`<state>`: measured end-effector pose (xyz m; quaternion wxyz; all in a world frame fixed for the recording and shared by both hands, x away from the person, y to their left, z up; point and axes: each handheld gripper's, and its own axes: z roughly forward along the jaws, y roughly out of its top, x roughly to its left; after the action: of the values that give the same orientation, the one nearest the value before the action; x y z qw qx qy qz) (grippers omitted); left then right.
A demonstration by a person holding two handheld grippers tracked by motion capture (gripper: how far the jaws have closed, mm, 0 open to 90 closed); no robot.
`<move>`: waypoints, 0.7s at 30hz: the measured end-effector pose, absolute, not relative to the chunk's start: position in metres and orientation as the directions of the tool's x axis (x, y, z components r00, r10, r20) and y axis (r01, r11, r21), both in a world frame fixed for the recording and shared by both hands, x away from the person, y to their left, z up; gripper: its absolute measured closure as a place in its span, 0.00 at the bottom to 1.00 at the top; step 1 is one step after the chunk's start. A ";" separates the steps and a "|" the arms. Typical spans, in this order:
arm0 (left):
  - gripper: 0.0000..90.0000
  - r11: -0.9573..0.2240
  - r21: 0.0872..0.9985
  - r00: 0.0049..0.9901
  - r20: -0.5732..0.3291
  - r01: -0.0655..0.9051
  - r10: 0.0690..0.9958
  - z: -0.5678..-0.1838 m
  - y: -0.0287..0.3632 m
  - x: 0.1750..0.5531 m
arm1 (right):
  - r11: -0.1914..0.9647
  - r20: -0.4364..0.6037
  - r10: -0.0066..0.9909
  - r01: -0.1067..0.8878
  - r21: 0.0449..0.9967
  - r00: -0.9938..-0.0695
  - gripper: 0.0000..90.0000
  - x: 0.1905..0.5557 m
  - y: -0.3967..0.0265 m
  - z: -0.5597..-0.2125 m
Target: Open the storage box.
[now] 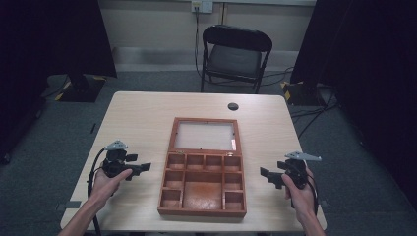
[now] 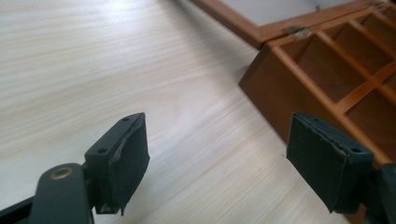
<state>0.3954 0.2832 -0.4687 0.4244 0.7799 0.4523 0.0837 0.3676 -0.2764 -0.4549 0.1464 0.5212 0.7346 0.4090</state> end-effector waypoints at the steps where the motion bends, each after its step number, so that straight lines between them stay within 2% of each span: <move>1: 0.22 -0.232 0.732 0.574 -0.256 0.640 0.778 -0.470 0.284 0.395 | 0.120 0.213 0.888 0.653 0.748 -0.407 0.17 0.365 -0.278 -0.458; 3: 0.19 -0.247 0.725 0.579 -0.250 0.643 0.776 -0.471 0.285 0.394 | 0.123 0.216 0.887 0.659 0.742 -0.409 0.17 0.363 -0.280 -0.460; 5: 0.18 -0.260 0.713 0.559 -0.219 0.652 0.800 -0.474 0.288 0.390 | 0.138 0.191 0.900 0.673 0.727 -0.392 0.17 0.357 -0.282 -0.466; 7: 0.18 -0.268 0.710 0.541 -0.186 0.651 0.820 -0.478 0.291 0.385 | 0.142 0.210 0.898 0.707 0.693 -0.387 0.17 0.354 -0.285 -0.474; 9: 0.18 -0.272 0.706 0.546 -0.191 0.653 0.816 -0.479 0.293 0.384 | 0.147 0.211 0.898 0.715 0.684 -0.386 0.17 0.353 -0.286 -0.478; 10: 0.18 -0.274 0.694 0.535 -0.188 0.666 0.824 -0.481 0.295 0.384 | 0.155 0.192 0.905 0.715 0.682 -0.380 0.17 0.353 -0.286 -0.480; 12: 0.18 -0.314 0.685 0.532 -0.128 0.658 0.837 -0.486 0.296 0.383 | 0.208 0.107 0.924 0.717 0.665 -0.367 0.16 0.354 -0.286 -0.488; 15: 0.17 -0.339 0.668 0.530 -0.099 0.662 0.842 -0.490 0.295 0.383 | 0.211 0.080 0.932 0.709 0.673 -0.353 0.16 0.354 -0.286 -0.489; 16: 0.17 -0.367 0.669 0.540 -0.062 0.647 0.839 -0.491 0.295 0.382 | 0.224 0.057 0.935 0.707 0.670 -0.350 0.16 0.354 -0.286 -0.490; 17: 0.16 -0.364 0.688 0.528 -0.032 0.628 0.849 -0.495 0.296 0.383 | 0.258 -0.013 0.940 0.686 0.681 -0.340 0.12 0.353 -0.283 -0.494; 19: 0.14 -0.355 0.720 0.510 0.002 0.596 0.860 -0.501 0.296 0.383 | 0.249 -0.014 0.942 0.670 0.699 -0.336 0.06 0.354 -0.284 -0.497; 21: 0.05 -0.348 0.721 0.501 0.001 0.599 0.866 -0.503 0.297 0.385 | 0.239 -0.011 0.944 0.660 0.712 -0.330 0.02 0.355 -0.285 -0.500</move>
<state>0.3846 0.2972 -0.5026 0.3391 0.7971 0.4595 0.1964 0.3549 -0.2851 -0.5003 0.2276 0.5321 0.7535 0.3118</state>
